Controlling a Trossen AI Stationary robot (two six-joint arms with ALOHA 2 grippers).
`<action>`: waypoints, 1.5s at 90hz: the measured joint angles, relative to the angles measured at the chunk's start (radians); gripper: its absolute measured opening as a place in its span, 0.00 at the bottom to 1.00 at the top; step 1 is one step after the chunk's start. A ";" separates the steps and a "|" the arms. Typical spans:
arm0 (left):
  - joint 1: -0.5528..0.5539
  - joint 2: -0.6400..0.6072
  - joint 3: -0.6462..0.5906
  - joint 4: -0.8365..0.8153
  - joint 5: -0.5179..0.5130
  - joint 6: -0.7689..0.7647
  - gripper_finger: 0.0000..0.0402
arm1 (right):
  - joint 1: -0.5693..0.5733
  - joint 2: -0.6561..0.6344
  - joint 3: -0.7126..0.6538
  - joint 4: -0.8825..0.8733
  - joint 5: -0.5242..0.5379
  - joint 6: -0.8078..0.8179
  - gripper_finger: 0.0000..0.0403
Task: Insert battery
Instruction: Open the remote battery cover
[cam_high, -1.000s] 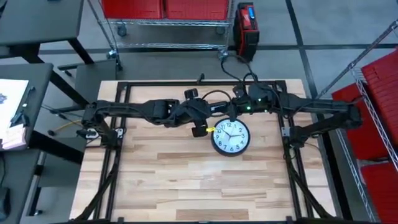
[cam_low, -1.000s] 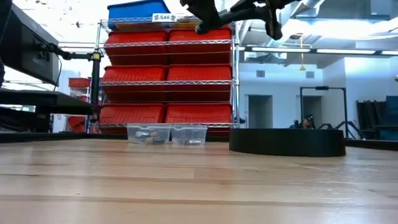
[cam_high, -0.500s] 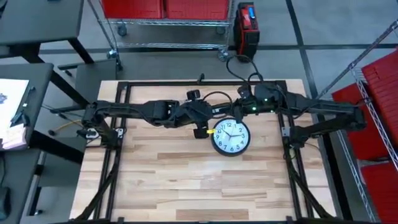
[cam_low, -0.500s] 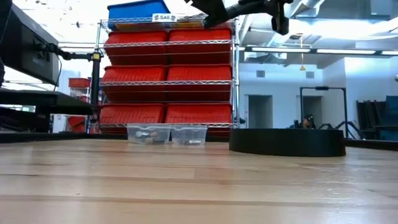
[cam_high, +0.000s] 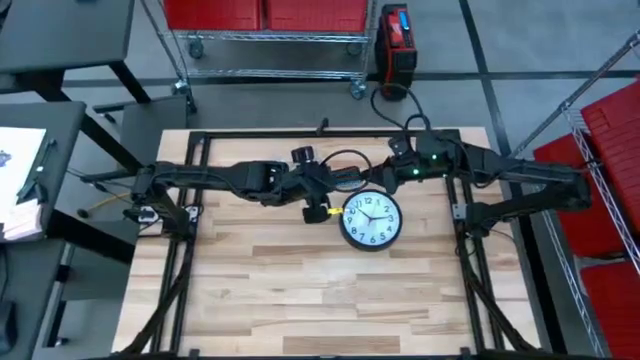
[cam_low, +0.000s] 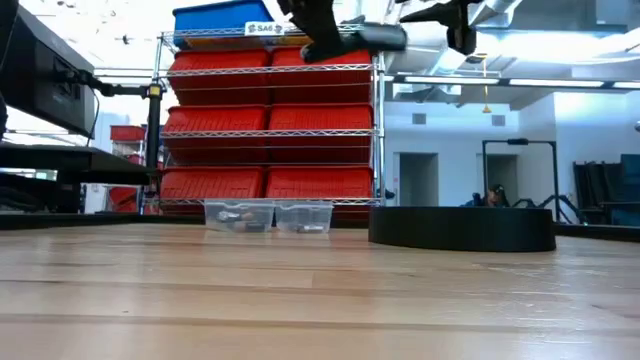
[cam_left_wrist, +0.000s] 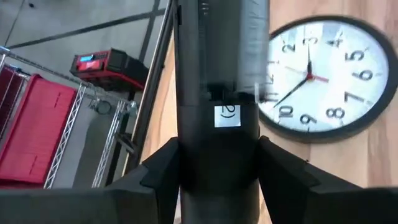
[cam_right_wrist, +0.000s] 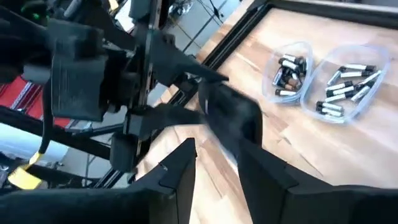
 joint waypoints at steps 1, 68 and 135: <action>0.000 0.000 0.000 0.001 0.000 -0.001 0.38 | 0.000 0.000 0.000 0.000 0.000 0.000 0.23; 0.000 0.000 -0.013 -0.212 0.147 -0.260 0.37 | 0.076 -0.017 0.000 -0.258 0.030 -0.080 0.23; -0.026 -0.146 -0.480 -0.061 0.467 -0.418 0.02 | 0.281 0.070 -0.301 0.082 0.105 -0.044 0.59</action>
